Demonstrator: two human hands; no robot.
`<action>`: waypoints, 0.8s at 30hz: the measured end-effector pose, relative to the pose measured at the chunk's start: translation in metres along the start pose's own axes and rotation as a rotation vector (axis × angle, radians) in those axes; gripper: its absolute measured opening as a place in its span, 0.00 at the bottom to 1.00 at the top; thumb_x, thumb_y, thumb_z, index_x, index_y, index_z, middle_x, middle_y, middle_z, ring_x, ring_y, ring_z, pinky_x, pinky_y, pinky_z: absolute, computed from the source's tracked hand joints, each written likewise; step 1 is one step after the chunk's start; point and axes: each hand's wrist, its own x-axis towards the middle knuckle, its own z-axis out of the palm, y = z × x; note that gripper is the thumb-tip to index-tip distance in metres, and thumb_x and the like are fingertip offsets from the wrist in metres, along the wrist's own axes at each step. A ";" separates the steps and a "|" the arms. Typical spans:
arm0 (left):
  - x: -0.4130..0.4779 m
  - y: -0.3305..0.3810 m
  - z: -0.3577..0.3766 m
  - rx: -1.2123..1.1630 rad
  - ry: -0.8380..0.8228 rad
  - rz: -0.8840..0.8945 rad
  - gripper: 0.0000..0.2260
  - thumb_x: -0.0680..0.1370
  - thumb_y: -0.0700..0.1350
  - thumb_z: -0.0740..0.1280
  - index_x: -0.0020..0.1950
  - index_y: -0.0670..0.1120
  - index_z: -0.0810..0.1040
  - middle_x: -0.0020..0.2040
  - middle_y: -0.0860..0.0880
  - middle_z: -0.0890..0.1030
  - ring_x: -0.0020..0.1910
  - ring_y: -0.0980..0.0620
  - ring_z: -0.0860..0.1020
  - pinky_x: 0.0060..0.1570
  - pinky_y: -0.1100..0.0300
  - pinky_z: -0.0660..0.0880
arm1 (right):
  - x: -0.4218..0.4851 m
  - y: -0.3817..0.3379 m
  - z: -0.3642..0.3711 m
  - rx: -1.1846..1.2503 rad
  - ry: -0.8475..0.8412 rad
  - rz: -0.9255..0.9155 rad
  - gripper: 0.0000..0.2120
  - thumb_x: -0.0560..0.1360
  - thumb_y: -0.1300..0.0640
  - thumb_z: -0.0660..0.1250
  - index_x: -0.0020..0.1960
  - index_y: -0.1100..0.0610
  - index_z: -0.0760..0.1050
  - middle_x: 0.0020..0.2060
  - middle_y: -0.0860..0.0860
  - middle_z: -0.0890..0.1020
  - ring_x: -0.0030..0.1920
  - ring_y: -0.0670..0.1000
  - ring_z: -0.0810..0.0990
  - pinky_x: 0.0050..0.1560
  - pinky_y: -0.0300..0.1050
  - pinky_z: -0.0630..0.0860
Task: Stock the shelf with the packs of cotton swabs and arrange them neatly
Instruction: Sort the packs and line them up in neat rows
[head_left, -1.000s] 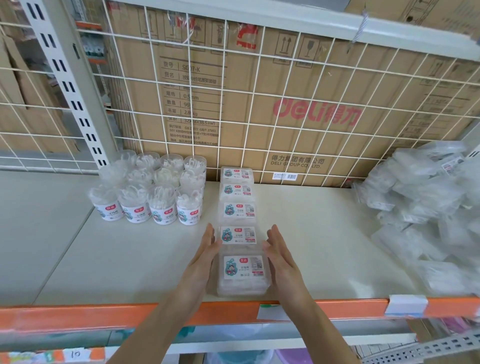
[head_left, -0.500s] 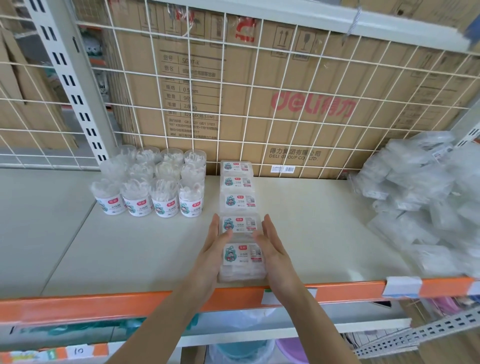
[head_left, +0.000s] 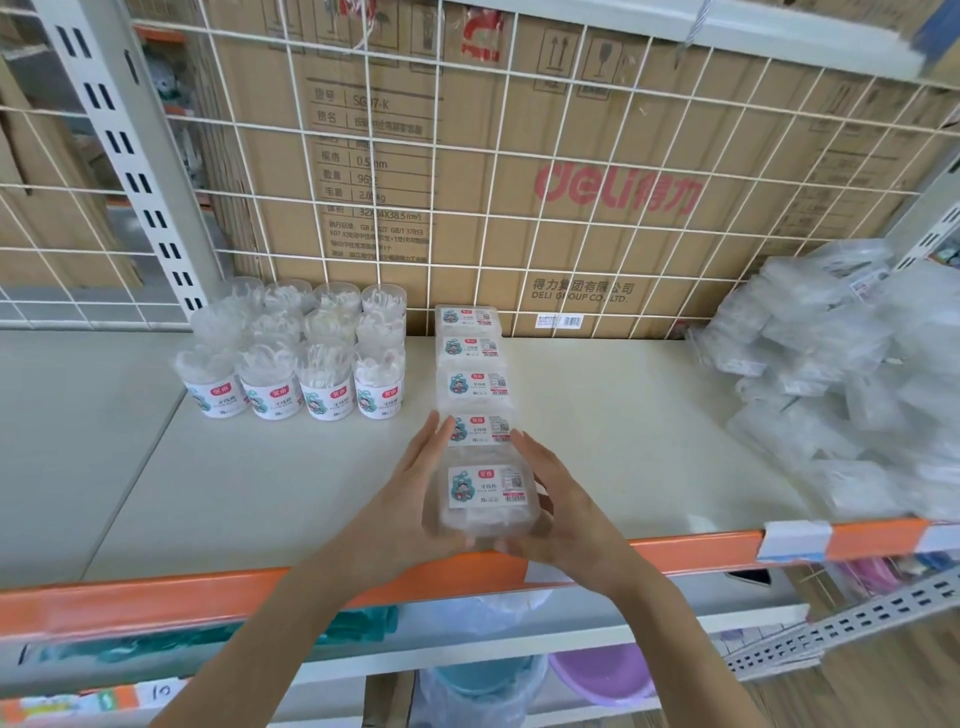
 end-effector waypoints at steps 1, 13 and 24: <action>0.000 0.000 0.000 0.010 0.013 0.006 0.48 0.67 0.46 0.78 0.71 0.62 0.45 0.74 0.63 0.42 0.67 0.79 0.44 0.60 0.82 0.51 | 0.001 0.000 0.000 -0.044 0.009 -0.005 0.45 0.64 0.59 0.75 0.74 0.43 0.57 0.72 0.48 0.59 0.72 0.50 0.63 0.63 0.53 0.73; 0.000 -0.006 0.001 0.003 0.026 0.020 0.45 0.69 0.38 0.75 0.70 0.62 0.46 0.74 0.63 0.44 0.63 0.83 0.47 0.59 0.82 0.56 | 0.007 0.000 0.000 -0.052 0.049 -0.014 0.43 0.66 0.64 0.77 0.72 0.47 0.57 0.69 0.46 0.64 0.63 0.35 0.68 0.60 0.36 0.73; 0.001 -0.008 -0.001 -0.018 0.032 0.010 0.48 0.67 0.45 0.78 0.69 0.66 0.45 0.76 0.62 0.45 0.71 0.71 0.47 0.65 0.77 0.53 | 0.004 0.000 -0.001 -0.002 0.059 -0.018 0.41 0.66 0.61 0.77 0.69 0.41 0.58 0.67 0.45 0.67 0.62 0.37 0.71 0.57 0.35 0.73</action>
